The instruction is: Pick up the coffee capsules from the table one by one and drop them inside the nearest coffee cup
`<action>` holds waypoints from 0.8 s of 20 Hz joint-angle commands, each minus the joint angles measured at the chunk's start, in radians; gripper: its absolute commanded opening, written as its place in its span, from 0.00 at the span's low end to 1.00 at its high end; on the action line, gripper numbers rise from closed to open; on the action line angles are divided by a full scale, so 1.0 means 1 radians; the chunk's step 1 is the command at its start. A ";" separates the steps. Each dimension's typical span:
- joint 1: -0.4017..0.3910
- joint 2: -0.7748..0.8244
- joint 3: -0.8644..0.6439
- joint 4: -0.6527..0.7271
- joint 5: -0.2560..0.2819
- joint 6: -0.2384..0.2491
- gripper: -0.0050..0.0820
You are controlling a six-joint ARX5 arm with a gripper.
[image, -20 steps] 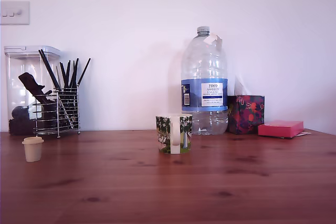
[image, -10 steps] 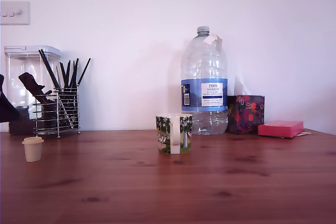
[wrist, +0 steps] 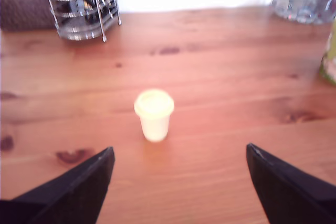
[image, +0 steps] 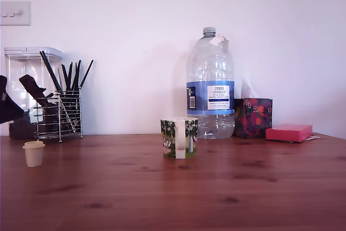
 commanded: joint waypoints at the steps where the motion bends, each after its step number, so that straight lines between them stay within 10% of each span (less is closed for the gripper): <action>1: 0.003 0.068 0.054 0.019 0.010 0.008 0.90; 16: 0.062 0.483 0.391 -0.003 0.106 0.015 0.90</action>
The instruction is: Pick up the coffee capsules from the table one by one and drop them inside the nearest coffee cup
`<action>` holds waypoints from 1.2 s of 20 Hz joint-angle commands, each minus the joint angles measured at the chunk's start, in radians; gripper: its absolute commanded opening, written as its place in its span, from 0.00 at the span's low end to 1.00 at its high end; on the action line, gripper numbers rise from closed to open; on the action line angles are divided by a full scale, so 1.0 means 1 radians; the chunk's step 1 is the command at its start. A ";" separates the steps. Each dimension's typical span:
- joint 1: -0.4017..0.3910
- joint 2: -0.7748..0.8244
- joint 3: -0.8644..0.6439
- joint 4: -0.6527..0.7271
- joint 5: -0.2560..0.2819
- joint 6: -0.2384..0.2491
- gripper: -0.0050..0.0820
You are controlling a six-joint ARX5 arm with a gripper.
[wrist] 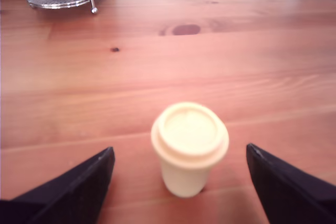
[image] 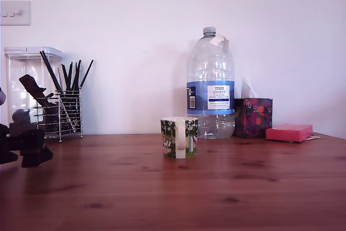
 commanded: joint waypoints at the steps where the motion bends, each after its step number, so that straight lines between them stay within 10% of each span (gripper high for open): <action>1: -0.003 0.039 0.011 -0.024 0.013 0.010 0.90; 7: -0.003 0.040 0.063 -0.114 0.019 0.053 0.85; 13: -0.003 0.040 0.066 -0.134 0.035 0.053 0.29; 24: -0.005 0.024 0.067 -0.119 0.084 0.053 0.28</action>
